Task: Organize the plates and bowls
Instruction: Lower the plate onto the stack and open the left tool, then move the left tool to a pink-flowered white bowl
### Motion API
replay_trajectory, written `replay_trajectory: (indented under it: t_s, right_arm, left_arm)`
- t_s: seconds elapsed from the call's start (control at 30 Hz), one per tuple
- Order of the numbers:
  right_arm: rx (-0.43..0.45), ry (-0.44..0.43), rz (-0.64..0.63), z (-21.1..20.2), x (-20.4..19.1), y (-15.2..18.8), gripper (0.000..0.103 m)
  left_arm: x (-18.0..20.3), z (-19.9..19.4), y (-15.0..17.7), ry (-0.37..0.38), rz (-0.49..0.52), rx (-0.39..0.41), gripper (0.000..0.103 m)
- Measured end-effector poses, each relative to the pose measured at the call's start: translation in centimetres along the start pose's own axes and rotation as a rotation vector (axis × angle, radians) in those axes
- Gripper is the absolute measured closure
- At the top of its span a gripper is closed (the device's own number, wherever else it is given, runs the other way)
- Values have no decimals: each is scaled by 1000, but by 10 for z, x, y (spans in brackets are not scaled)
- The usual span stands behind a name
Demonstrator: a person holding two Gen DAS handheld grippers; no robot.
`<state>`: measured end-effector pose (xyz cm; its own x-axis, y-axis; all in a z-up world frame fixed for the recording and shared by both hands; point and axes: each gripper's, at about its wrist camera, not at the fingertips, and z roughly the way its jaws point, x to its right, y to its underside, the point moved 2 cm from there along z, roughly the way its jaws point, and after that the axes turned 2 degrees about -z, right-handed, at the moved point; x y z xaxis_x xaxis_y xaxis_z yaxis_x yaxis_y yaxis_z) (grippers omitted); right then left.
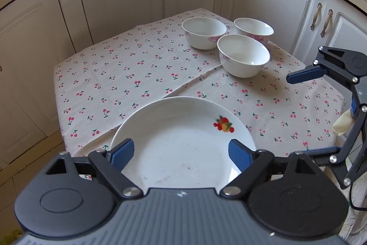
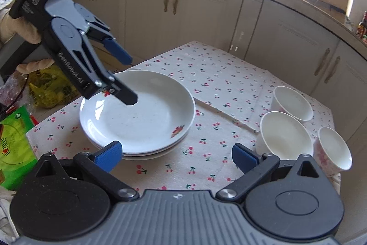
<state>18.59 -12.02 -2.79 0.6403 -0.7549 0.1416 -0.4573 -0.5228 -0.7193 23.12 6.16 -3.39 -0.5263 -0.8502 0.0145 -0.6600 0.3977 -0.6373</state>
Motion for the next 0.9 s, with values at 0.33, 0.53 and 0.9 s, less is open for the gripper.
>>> replay_trajectory:
  t_s: [0.33,0.53,0.9]
  right_arm:
    - [72,175,119,-22,19,33,0]
    - [92,207,177,-30,37,55,0]
    - [88,247,234,-19,77,74,0]
  left_arm:
    - [61,-16,10,3,0,150,7]
    - [91,-19,9,-24,-1,222,6]
    - [104,10,-16,-30,-49,208,3]
